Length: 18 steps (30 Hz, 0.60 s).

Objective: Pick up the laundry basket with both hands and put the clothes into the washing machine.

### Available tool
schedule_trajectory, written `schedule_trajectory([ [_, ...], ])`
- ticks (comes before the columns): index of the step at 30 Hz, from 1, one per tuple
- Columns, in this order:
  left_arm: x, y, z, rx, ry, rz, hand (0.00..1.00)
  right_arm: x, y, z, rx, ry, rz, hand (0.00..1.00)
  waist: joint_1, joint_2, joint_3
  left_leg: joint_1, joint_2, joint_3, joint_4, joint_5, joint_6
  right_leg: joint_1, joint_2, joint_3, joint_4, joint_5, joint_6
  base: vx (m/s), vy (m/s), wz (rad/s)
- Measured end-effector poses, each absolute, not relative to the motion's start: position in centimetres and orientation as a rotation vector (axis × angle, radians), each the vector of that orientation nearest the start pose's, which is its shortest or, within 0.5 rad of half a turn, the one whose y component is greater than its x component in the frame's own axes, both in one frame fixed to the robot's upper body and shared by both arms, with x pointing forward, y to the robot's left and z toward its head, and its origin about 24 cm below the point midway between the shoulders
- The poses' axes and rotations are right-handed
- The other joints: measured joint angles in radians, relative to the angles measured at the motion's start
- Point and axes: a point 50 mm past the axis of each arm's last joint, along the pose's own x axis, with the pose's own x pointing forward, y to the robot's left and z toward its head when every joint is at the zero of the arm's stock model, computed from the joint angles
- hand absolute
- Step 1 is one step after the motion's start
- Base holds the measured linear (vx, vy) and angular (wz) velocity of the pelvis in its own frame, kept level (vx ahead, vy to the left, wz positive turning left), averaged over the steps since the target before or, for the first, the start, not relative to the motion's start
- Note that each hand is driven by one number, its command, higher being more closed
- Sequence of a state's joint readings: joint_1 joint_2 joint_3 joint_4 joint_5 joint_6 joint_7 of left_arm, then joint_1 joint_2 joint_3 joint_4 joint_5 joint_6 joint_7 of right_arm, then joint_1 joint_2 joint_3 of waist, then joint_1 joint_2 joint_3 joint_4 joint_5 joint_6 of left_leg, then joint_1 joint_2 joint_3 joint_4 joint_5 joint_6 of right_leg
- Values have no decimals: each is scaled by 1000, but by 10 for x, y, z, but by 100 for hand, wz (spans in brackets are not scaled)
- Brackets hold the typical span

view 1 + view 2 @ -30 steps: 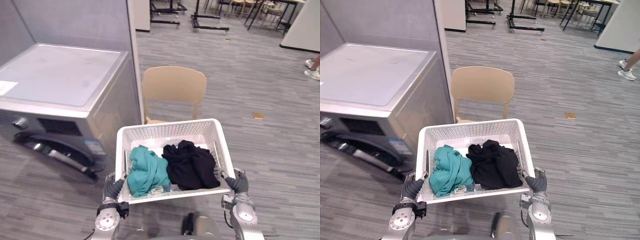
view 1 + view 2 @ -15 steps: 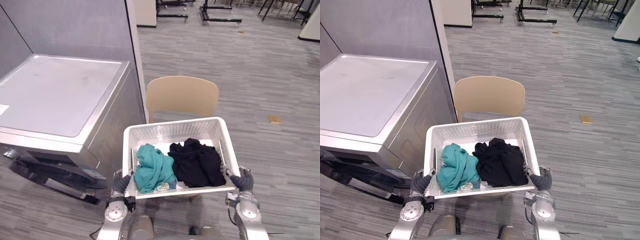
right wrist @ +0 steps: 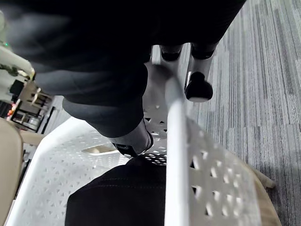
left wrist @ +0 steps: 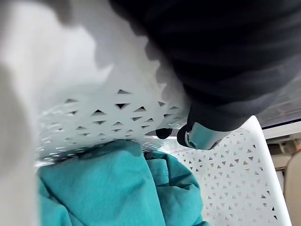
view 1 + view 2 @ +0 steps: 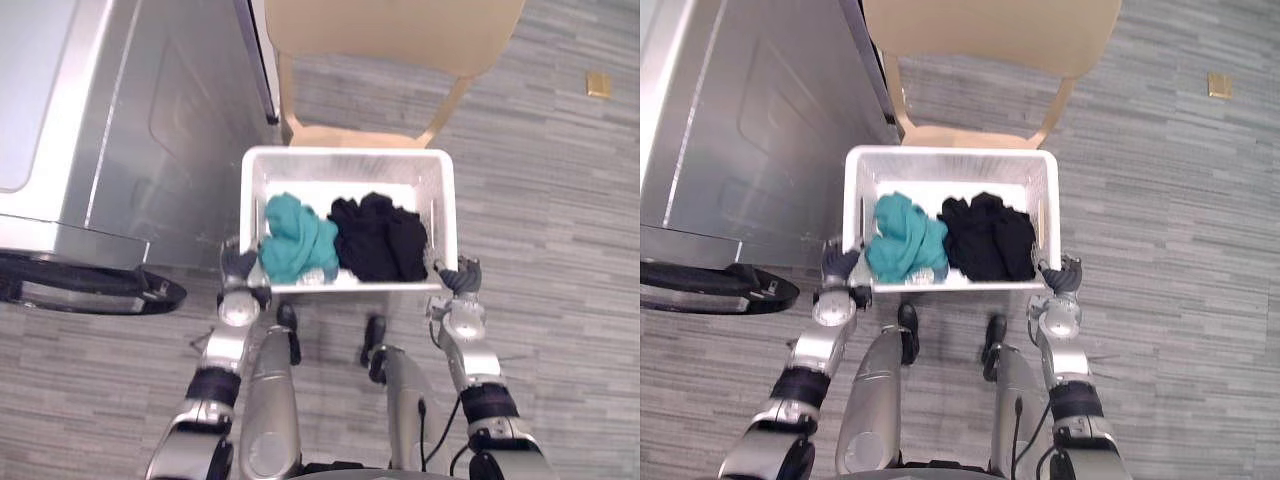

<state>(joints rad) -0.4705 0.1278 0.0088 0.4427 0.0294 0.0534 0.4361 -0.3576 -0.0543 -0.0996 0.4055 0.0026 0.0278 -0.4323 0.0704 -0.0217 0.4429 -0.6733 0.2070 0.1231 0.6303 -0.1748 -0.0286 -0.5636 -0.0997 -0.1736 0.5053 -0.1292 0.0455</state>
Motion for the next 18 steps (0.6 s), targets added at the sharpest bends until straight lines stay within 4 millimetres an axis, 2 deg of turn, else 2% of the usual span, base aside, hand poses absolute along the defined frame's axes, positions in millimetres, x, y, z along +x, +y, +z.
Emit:
schedule_trajectory([
  [5,336,170,72,146,-13,400,0,316,-176,47,-20,56,-449,0,2,-2,5,0,0,-9,1,0,0,4,1,-6,2,0,0,9,-22,4],
  [12,320,174,48,117,62,433,0,303,-170,32,31,103,-449,0,2,-7,8,59,-6,-8,-28,0,-1,57,-2,-8,-7,-3,-3,4,-21,4],
  [15,305,174,39,93,79,447,0,293,-171,28,51,109,-462,0,3,-10,10,79,-11,-11,-44,2,-3,77,-4,-10,-19,-4,-3,13,-21,6],
  [18,287,175,29,8,95,476,0,277,-179,20,51,124,-496,0,2,-13,12,115,-19,-10,-57,1,-3,112,-9,-14,-24,-14,-6,31,-14,10],
])
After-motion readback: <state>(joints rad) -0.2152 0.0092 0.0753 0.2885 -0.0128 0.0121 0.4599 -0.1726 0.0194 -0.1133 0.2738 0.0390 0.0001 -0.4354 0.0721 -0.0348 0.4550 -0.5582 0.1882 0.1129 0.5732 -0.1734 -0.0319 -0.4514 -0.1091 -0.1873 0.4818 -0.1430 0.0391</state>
